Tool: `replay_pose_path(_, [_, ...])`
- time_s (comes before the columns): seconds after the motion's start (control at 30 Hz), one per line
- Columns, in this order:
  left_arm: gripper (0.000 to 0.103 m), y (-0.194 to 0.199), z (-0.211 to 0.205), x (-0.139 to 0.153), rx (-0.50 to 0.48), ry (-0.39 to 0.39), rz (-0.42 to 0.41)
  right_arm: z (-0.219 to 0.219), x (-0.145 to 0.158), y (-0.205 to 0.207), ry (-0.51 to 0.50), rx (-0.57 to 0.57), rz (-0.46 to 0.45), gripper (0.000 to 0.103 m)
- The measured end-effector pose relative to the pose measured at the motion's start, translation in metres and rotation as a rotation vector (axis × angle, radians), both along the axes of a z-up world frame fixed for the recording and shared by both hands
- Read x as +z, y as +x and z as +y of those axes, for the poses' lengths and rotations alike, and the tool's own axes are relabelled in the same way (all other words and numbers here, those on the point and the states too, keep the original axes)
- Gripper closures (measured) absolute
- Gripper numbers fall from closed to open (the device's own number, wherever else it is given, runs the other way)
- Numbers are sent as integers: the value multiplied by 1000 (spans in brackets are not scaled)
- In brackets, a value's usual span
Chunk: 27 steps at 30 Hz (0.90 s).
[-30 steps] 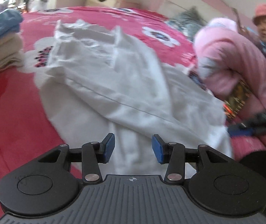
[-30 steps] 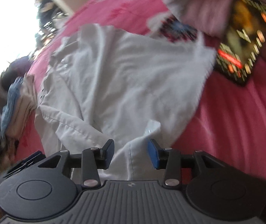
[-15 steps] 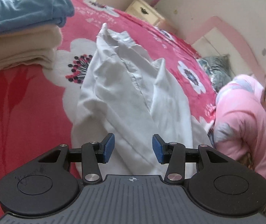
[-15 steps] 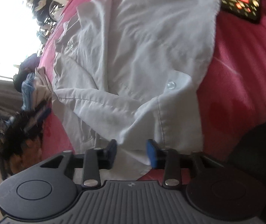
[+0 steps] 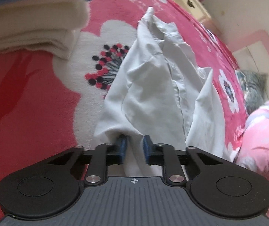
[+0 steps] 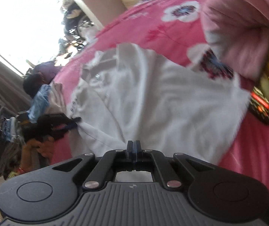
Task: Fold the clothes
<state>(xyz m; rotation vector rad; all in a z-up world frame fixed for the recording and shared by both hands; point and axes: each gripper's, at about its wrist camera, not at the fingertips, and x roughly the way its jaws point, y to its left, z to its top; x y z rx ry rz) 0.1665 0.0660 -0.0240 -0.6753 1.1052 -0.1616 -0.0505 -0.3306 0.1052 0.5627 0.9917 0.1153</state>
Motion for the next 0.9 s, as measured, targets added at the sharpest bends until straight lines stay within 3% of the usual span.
replay_pose_path(0.07, [88,-2,2,-1,-1,-3,6,-7,-6,2,30,-37,58,92])
replay_pose_path(0.1, [88,-3,4,-1,-5,-2,8,-10,-13,2,40,-60,95,74])
replay_pose_path(0.17, [88,-3,6,-3,-22,-4,20,-22,-30,-4,35,-118,175,60])
replay_pose_path(0.23, [84,-1,6,-3,-31,-1,33,-33,-46,-10,14,-162,254,56])
replay_pose_path(0.3, [82,2,6,-2,-29,5,40,-41,-62,-11,15,-190,329,45])
replay_pose_path(0.4, [80,5,2,-1,-32,28,45,-51,-83,-8,54,-233,397,41])
replay_pose_path(0.47, [81,7,-2,-1,-36,50,47,-55,-97,-7,117,-265,441,41])
replay_pose_path(0.53, [91,7,-5,-1,-33,75,45,-56,-105,-10,185,-251,437,51])
replay_pose_path(0.6, [99,6,-5,-1,-23,96,41,-54,-104,-17,210,-244,402,88])
replay_pose_path(0.7, [103,1,1,-3,9,76,42,-52,-91,-26,192,-230,326,95])
replay_pose_path(0.9, [103,-1,18,2,68,-43,38,-49,-29,-14,66,-193,116,96])
